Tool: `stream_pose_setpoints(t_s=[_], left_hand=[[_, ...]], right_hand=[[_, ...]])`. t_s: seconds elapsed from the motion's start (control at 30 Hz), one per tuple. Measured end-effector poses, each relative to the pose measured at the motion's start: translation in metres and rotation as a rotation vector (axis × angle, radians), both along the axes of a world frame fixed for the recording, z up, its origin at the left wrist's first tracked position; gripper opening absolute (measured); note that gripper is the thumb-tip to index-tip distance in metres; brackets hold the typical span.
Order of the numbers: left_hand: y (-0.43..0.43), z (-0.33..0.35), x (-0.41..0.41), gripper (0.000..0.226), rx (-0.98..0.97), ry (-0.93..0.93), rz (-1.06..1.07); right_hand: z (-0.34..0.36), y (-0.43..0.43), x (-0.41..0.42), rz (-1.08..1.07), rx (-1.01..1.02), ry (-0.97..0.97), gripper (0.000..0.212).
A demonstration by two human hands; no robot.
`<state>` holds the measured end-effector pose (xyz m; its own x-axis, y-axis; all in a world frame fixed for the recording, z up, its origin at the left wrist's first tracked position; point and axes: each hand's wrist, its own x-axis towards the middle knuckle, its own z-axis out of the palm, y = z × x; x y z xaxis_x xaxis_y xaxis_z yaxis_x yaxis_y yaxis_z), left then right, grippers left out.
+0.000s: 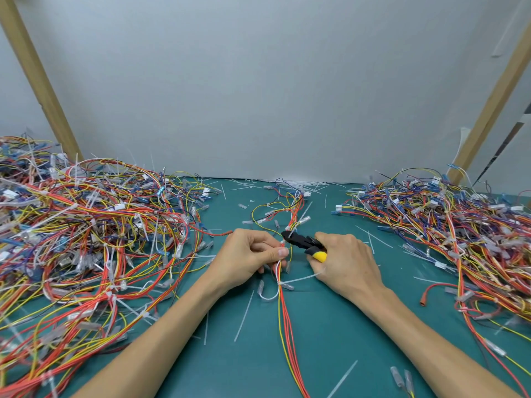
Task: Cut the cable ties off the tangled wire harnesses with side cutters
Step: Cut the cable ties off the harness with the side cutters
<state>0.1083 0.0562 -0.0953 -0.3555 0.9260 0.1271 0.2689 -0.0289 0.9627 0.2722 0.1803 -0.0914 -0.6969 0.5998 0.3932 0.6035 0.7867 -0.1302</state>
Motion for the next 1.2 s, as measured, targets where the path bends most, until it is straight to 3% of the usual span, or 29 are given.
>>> stream_pose_setpoints(t_s=[0.17,0.47,0.7,0.83,1.0,1.2], left_hand=[[0.000,0.001,0.000,0.010,-0.001,-0.008,0.008],[-0.002,0.004,0.001,0.012,0.032,-0.042,0.023],[-0.002,0.008,0.001,0.024,0.006,-0.060,0.056],[-0.004,0.011,-0.001,0.022,0.006,-0.174,0.006],[-0.006,0.013,-0.005,0.042,-0.002,-0.243,-0.083],[-0.008,0.017,-0.006,0.069,-0.122,-0.077,-0.267]], right_hand=[[-0.001,0.008,0.002,-0.119,0.012,0.147,0.021],[-0.001,0.008,0.000,-0.237,0.134,0.259,0.040],[0.002,0.006,-0.002,-0.221,-0.138,0.421,0.069],[0.003,0.010,-0.001,-0.107,-0.297,0.503,0.059],[0.004,0.010,0.002,-0.040,-0.322,0.617,0.019],[0.001,0.015,0.001,0.007,-0.391,0.656,0.028]])
